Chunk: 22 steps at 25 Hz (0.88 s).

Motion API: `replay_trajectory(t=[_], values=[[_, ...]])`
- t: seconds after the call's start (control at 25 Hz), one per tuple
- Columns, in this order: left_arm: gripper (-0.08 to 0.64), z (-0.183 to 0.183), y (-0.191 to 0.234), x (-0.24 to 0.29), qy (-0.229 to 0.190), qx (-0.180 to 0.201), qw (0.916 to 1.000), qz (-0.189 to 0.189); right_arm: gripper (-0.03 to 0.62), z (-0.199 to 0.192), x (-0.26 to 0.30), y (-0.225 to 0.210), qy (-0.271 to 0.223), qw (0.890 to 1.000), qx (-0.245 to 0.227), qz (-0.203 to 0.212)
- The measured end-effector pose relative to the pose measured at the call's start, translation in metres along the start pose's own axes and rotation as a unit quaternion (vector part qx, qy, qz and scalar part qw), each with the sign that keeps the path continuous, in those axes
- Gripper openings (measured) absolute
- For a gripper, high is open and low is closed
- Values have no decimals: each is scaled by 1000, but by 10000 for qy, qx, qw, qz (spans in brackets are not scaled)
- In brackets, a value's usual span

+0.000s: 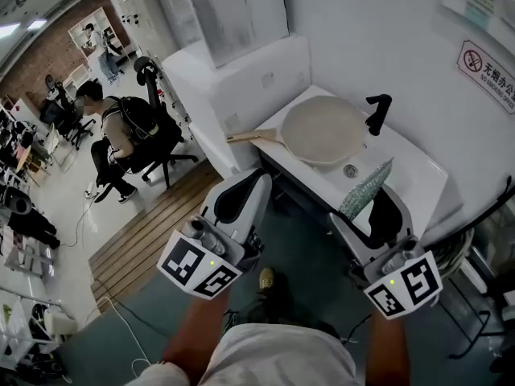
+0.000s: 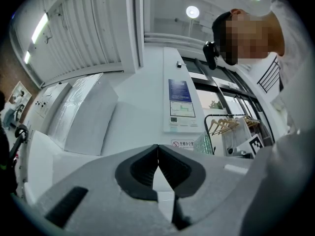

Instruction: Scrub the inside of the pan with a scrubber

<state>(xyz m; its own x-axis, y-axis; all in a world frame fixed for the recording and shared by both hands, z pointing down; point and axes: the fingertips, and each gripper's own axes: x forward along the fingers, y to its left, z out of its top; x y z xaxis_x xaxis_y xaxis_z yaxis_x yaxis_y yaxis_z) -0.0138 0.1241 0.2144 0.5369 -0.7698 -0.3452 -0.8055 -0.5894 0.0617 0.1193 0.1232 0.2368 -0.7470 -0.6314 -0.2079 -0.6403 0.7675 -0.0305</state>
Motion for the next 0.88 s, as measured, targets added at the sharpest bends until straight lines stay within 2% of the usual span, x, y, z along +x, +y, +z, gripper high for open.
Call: replay_trajectory(t=[0.28,0.6,0.88], values=[[15,-11,67,31,80,-35,9999,-118,351,-15,63,-24,134,9997,-27,-198],[16,-19,144,68,115,-121,9988,-450,351,-27,138,-51,224,9981,-126,-567],[17,-35,187,91,150,-265,9971,-701,351,-41,175,-67,339,9955,-216,-860]])
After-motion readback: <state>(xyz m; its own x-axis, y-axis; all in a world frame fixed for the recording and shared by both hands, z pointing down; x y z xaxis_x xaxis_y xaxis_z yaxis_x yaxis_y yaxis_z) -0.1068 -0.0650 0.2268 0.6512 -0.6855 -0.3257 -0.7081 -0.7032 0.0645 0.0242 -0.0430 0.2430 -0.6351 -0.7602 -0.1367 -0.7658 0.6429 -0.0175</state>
